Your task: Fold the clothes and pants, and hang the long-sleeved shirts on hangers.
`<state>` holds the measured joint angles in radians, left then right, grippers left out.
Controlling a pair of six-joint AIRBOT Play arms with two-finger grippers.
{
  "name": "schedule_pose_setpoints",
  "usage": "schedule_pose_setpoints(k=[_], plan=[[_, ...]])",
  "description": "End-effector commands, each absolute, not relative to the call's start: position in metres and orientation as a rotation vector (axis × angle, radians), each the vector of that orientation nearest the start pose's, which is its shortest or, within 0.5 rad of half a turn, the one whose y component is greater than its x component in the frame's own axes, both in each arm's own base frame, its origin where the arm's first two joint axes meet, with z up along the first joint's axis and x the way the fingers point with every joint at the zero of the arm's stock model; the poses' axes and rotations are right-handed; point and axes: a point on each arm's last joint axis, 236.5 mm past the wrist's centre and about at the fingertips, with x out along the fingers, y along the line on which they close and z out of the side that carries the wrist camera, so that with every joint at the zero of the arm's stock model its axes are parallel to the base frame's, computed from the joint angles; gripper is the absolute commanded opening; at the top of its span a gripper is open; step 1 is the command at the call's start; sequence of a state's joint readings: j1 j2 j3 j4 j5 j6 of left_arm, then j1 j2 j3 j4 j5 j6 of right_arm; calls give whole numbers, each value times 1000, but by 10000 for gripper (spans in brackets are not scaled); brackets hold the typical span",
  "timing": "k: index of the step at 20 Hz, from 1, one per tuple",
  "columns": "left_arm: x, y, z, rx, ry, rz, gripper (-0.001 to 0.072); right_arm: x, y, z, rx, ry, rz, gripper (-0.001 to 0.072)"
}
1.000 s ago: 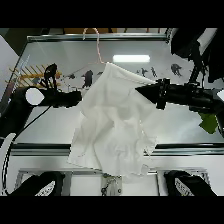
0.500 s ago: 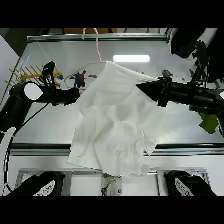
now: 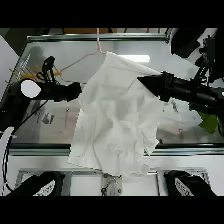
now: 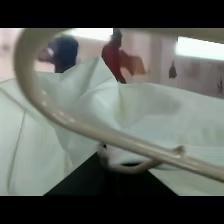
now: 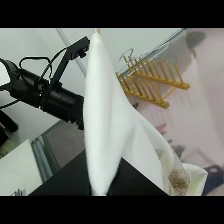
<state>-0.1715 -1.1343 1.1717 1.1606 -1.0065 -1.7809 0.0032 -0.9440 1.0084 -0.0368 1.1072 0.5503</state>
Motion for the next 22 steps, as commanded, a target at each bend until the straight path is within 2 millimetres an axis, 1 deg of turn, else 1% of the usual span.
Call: schedule_pose_setpoints(k=[1, 4, 5, 7, 11, 13, 15, 19, 21, 22], plan=[[397, -131, 111, -494, 1008, -235, 17, 330, 213, 285, 436, 256, 1092, 10], [391, -115, 92, -507, 1055, -194, 17, 324, 215, 284, 432, 266, 1118, 10], [391, -110, 90, -512, 1059, -182, 17, 323, 216, 284, 431, 266, 1120, 10], [393, -104, 90, -509, 1053, -175, 17, 323, 216, 284, 432, 267, 1120, 10], [393, -104, 90, -504, 1051, -178, 17, 321, 217, 280, 433, 292, 1126, 9], [394, -102, 90, -492, 1047, -181, 17, 320, 217, 268, 401, 332, 1119, 9], [395, -93, 89, -504, 1049, -161, 17, 318, 216, 256, 357, 368, 1110, 9], [390, -74, 85, -510, 1076, -130, 17, 318, 213, 236, 274, 421, 1093, 10], [390, -68, 86, -502, 1075, -127, 17, 317, 211, 226, 234, 447, 1084, 10], [391, -65, 90, -491, 1067, -131, 17, 315, 210, 220, 209, 465, 1084, 9]])
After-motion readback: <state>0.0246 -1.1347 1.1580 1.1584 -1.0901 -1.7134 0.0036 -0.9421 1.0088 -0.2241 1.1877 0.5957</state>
